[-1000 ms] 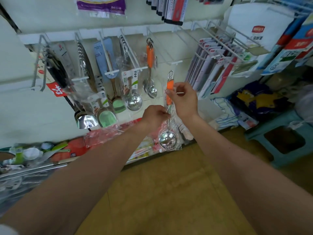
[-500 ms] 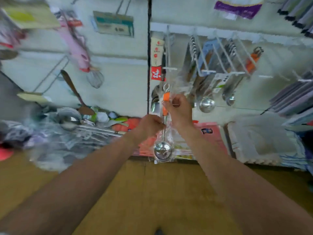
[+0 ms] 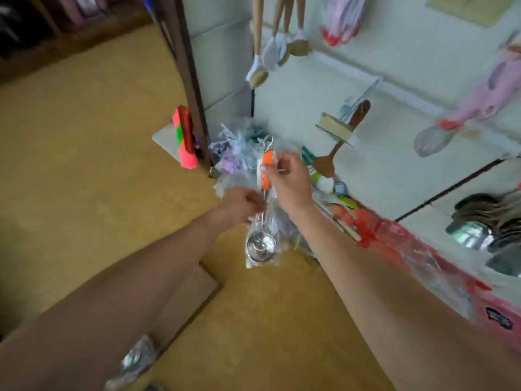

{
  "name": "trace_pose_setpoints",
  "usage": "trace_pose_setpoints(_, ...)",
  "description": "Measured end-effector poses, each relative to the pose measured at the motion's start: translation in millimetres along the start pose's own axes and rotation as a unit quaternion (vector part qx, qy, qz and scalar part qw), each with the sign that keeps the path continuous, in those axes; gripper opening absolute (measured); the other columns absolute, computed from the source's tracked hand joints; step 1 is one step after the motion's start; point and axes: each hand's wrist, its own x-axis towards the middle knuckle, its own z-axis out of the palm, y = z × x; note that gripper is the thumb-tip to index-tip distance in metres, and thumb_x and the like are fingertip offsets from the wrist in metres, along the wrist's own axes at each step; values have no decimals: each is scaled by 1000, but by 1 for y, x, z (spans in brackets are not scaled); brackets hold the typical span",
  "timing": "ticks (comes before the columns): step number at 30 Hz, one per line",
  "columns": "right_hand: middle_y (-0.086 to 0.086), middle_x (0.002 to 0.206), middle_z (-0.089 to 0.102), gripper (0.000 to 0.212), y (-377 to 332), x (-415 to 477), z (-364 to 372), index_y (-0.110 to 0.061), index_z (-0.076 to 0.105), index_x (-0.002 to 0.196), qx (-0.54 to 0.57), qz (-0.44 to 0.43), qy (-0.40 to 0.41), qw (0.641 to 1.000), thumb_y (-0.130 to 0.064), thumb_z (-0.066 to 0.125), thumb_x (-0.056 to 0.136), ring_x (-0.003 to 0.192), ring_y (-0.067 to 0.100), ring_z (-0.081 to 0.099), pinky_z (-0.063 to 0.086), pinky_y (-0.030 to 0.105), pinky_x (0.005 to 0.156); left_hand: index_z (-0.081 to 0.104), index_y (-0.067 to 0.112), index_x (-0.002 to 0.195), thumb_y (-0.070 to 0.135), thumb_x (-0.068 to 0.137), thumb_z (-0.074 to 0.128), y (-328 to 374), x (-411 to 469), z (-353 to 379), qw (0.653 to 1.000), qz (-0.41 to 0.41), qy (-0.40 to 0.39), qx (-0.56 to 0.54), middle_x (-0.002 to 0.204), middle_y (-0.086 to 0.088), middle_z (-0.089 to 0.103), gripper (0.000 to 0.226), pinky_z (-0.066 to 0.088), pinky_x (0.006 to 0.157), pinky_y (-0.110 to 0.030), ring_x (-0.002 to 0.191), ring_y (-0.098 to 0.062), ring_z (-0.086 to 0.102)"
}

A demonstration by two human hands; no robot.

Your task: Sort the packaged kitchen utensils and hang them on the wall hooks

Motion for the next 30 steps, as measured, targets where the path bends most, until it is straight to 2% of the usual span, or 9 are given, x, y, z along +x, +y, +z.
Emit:
trace_pose_setpoints(3, -7, 83, 62, 22, -12, -4, 94, -14, 60, 98, -2, -11, -49, 999, -9, 75, 83, 72, 3, 59, 45, 12, 65, 66, 9, 92, 8, 86, 70, -44, -9, -80, 999, -29, 38, -20, 88, -7, 61, 8, 58, 76, -42, 81, -20, 59)
trace_pose_setpoints(6, -7, 79, 63, 24, -18, -11, 195, -16, 59, 93, -16, -15, -93, 995, -13, 79, 80, 73, 11, 59, 49, 27, 72, 64, 11, 85, 8, 86, 71, -94, -22, -160, 994, -61, 72, -49, 76, -3, 60, 8, 58, 75, -43, 75, -17, 59)
trace_pose_setpoints(9, -3, 81, 63, 24, -17, -31, 292, -11, 64, 95, -22, -13, -130, 991, -16, 80, 79, 71, 10, 57, 45, 22, 67, 62, 11, 83, 3, 88, 67, -153, -39, -232, 987, -97, 97, -81, 68, 1, 59, 11, 55, 63, -32, 65, -12, 55)
trace_pose_setpoints(11, -2, 82, 64, 24, -11, -51, 353, -9, 64, 96, -24, -8, -165, 986, -14, 80, 79, 70, 9, 57, 44, 17, 64, 62, 13, 78, 1, 89, 66, -198, -51, -272, 979, -133, 120, -97, 63, 3, 60, 17, 55, 59, -29, 62, -11, 56)
trace_pose_setpoints(15, -3, 83, 64, 26, 13, -101, 453, -5, 64, 99, -34, 14, -233, 972, -13, 79, 80, 71, 8, 59, 48, 21, 69, 62, 13, 72, -1, 89, 64, -292, -79, -328, 957, -201, 156, -141, 60, 0, 60, 22, 53, 57, -28, 56, -13, 54)
trace_pose_setpoints(19, -7, 81, 63, 26, 44, -146, 521, -5, 64, 102, -47, 44, -283, 957, -13, 79, 81, 71, 5, 59, 46, 14, 67, 63, 11, 75, 3, 87, 69, -371, -103, -354, 943, -238, 170, -158, 69, -5, 60, 16, 56, 61, -32, 63, -16, 56)
trace_pose_setpoints(22, -11, 79, 60, 24, 70, -170, 552, -8, 62, 99, -62, 54, -307, 948, -15, 78, 82, 70, -2, 56, 43, 8, 63, 67, 6, 91, 5, 87, 70, -415, -112, -360, 940, -254, 162, -161, 80, -11, 62, 4, 60, 73, -37, 76, -21, 61)
trace_pose_setpoints(27, -13, 79, 60, 23, 117, -197, 576, -15, 59, 93, -100, 75, -326, 937, -18, 79, 82, 72, 3, 58, 44, 10, 64, 69, 9, 95, 10, 87, 72, -474, -113, -344, 930, -282, 146, -186, 100, -19, 71, 9, 61, 73, -39, 92, -30, 70)
trace_pose_setpoints(30, -13, 79, 59, 23, 148, -211, 578, -15, 59, 94, -126, 81, -341, 928, -17, 79, 82, 72, 3, 57, 43, 8, 63, 67, 6, 100, 10, 89, 69, -503, -114, -319, 918, -294, 141, -223, 102, -18, 71, 11, 60, 79, -41, 87, -25, 69)
